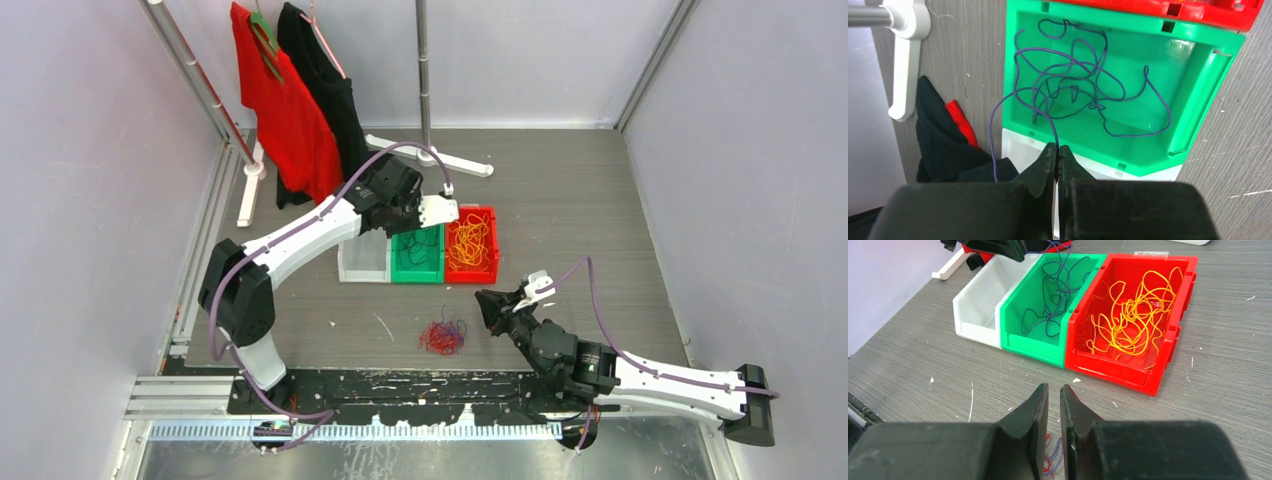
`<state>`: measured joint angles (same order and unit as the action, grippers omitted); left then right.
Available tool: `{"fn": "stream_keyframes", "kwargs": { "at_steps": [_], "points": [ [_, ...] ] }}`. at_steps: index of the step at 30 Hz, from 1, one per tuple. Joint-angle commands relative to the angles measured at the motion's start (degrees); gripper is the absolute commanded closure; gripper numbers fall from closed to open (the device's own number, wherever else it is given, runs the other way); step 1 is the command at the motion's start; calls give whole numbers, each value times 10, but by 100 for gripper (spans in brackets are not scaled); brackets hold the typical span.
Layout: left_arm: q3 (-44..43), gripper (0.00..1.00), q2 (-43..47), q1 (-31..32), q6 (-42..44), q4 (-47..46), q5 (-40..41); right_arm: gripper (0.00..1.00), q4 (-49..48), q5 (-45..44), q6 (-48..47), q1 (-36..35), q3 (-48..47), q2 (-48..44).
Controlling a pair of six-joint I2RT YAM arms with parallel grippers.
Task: Untangle the cables
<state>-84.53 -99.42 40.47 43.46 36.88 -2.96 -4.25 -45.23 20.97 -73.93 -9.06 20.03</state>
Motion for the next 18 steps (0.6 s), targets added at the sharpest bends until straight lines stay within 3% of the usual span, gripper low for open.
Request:
{"fn": "stream_keyframes", "kwargs": {
  "at_steps": [1, 7, 18],
  "points": [
    [12, 100, 4, -3, -7, -24, 16, 80, -22, -15, 2, -2, -2, 10],
    [28, 100, 1, -1, -4, -19, -21, 80, -30, -18, 2, -2, 2, 17],
    [-23, 100, -101, 15, -32, -56, -49, 80, -25, -30, 5, -2, -1, 12]
  ]
}}
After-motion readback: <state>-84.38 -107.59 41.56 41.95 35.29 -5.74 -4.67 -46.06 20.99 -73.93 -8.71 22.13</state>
